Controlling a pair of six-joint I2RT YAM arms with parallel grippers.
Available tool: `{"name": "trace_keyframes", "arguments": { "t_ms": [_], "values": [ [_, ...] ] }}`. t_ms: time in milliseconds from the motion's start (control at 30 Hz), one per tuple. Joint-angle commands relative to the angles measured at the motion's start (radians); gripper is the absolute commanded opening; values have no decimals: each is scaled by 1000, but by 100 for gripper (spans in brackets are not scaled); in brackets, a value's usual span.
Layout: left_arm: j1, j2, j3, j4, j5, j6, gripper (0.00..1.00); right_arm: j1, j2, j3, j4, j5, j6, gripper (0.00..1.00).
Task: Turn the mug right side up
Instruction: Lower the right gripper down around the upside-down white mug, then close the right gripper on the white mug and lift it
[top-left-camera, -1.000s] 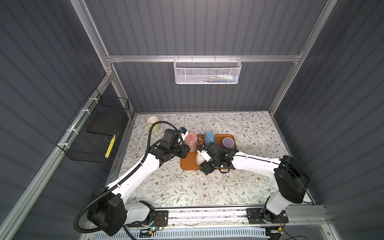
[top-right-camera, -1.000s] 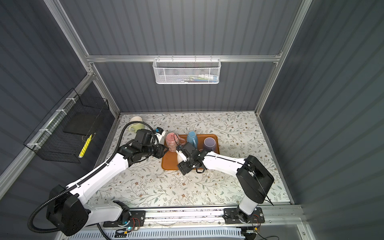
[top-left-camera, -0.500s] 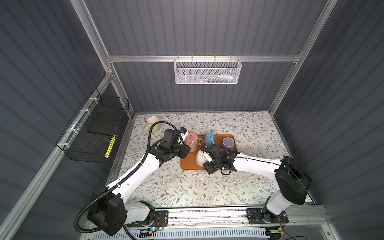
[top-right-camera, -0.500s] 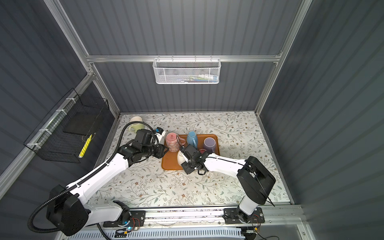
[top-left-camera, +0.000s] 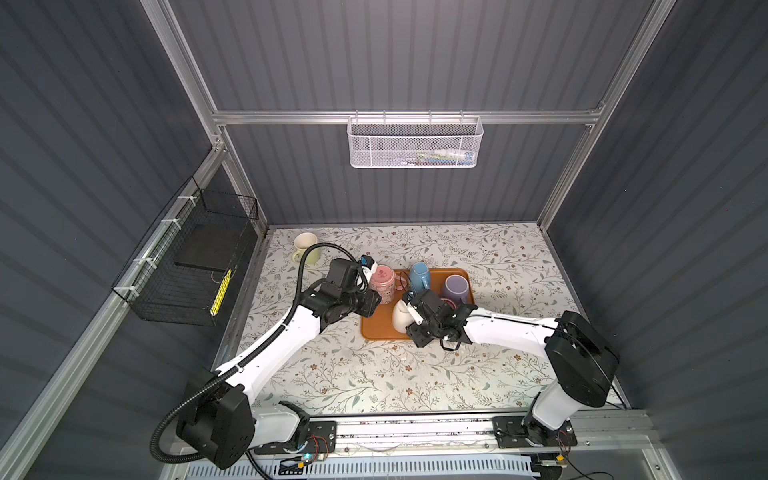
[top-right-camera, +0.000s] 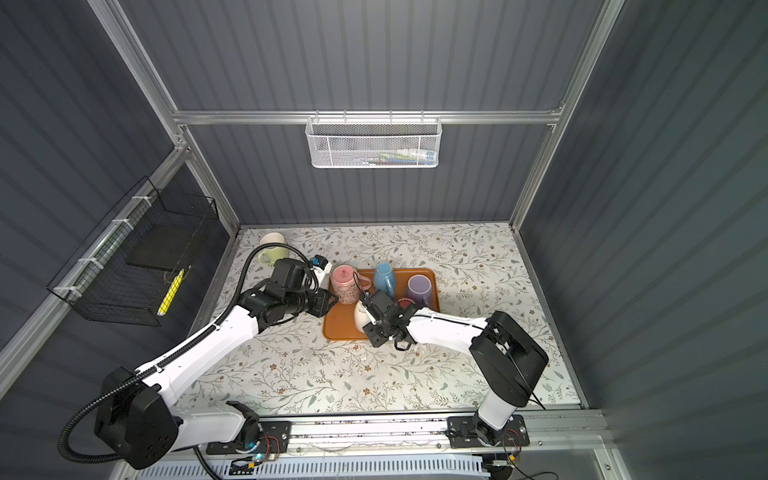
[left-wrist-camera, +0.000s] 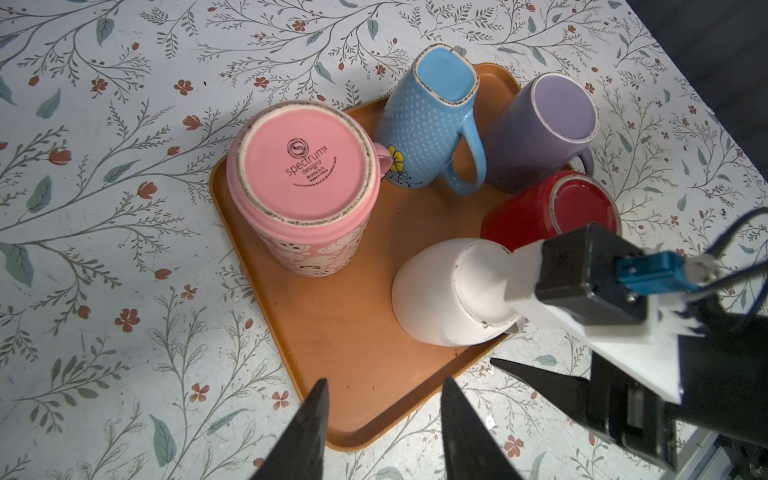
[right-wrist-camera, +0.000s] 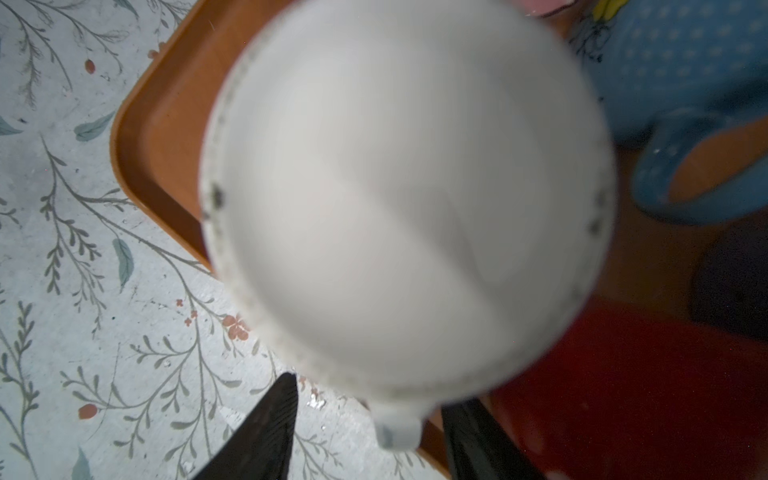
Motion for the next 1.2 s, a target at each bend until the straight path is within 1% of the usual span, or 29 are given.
{"name": "trace_keyframes", "arguments": {
  "t_ms": [0, 167, 567, 933, 1167],
  "values": [
    [-1, -2, -4, -8, 6, -8, 45, -3, 25, -10, 14, 18, -1, 56],
    [0, -2, 0, -14, 2, -8, 45, -5, 35, -12, 23, 25, -8, 55],
    [-1, 23, 20, -20, 5, -2, 44, -14, 69, -15, 48, 42, -24, 47],
    [-1, 42, 27, -15, 9, -2, 44, -20, 68, -25, 62, 50, -23, 38],
    [-2, 40, 24, -14, 7, -4, 44, -20, 68, -28, 68, 50, -20, 31]
  ]
}}
